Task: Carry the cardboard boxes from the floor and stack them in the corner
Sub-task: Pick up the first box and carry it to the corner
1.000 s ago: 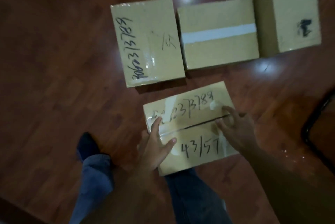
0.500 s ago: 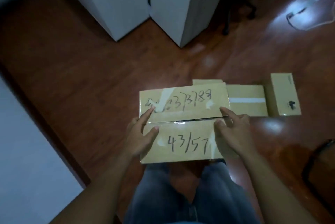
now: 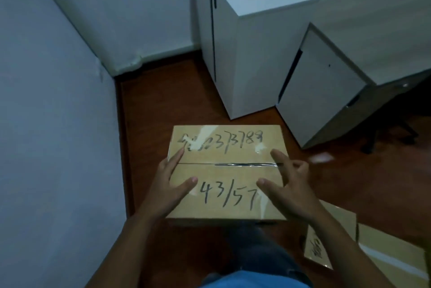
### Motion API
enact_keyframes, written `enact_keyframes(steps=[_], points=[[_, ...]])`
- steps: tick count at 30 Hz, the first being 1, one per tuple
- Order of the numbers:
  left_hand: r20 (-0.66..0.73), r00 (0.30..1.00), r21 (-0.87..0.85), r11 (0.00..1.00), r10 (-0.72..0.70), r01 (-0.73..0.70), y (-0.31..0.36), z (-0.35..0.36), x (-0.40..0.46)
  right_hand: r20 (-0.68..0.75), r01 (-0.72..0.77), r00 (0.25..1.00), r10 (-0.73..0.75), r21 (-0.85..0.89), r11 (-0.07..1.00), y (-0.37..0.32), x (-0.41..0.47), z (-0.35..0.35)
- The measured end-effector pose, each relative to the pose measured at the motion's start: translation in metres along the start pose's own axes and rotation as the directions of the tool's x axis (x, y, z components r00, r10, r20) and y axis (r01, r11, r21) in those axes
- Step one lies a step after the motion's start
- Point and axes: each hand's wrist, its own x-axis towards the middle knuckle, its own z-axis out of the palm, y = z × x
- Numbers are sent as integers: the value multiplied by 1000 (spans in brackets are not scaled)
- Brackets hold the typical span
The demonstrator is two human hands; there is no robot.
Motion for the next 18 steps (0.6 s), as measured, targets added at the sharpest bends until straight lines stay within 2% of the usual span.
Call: enact_keyframes(steps=[3, 7, 10, 14, 18], points=[[-56, 997, 34, 998, -48, 50, -12, -13, 28, 71, -30, 997, 31, -14, 999, -6, 41, 17], [-132, 984, 43, 991, -116, 123, -13, -35, 65, 175, -23, 985, 2, 116, 993, -30, 105, 32], [-193, 969, 6, 987, -154, 158, -12, -48, 98, 204, 32, 978, -50, 89, 995, -57, 159, 36], [-269, 941, -58, 978, -207, 199, -18, -61, 139, 229, 42, 972, -49, 35, 999, -90, 220, 51], [-282, 922, -108, 964, -265, 244, -30, -84, 190, 265, 50, 963, -50, 8, 999, -120, 275, 73]])
